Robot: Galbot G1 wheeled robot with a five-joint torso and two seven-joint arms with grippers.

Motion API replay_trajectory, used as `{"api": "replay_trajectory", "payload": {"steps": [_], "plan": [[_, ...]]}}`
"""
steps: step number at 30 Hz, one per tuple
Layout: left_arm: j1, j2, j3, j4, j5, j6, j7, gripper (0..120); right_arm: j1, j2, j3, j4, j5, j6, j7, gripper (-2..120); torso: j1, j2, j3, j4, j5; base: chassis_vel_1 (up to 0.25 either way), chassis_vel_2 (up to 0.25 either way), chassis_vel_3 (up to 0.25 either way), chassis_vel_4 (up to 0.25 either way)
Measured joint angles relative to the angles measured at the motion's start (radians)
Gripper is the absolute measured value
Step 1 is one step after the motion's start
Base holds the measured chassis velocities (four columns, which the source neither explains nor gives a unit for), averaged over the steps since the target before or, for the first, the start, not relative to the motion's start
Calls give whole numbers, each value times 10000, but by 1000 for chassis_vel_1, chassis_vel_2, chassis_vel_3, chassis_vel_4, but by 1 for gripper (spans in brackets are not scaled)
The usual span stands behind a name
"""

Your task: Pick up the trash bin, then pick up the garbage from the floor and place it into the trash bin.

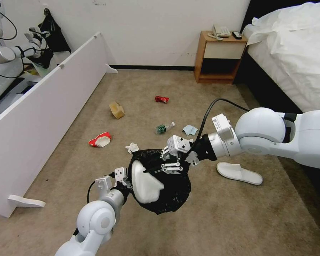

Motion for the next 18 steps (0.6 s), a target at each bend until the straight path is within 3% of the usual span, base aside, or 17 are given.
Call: {"api": "replay_trajectory", "payload": {"steps": [3, 6, 8, 11, 13, 18], "plan": [[-13, -2, -5, -32, -62, 0, -21, 0, -38, 81, -125, -22, -121, 26, -54, 50, 0, 0, 0, 0, 1, 0, 0, 0, 0], [-14, -2, -5, -39, -79, 0, -24, 0, -38, 112, -164, -32, -145, 35, -62, 54, 0, 0, 0, -1, 0, 0, 0, 0, 0], [-17, 9, -13, -74, -118, 0, -32, 0, 13, 260, -318, -99, -241, 69, -126, 68, 0, -1, 0, -1, 1, 0, 0, 0, 0], [-16, 13, -13, -85, -128, 0, -33, 0, 39, 304, -358, -121, -270, 74, -153, 73, 0, 0, 0, -1, 1, 0, 0, 0, 0], [-7, 30, -15, -102, -137, 1, -33, 0, 102, 397, -450, -149, -314, 94, -192, 85, 0, 0, 0, 0, 1, 0, 0, 0, 0], [31, 31, -18, -125, -139, 0, -34, 0, 232, 565, -587, -90, -335, 98, -198, 93, 0, 0, 0, -1, 1, 0, 0, 0, 0]]}}
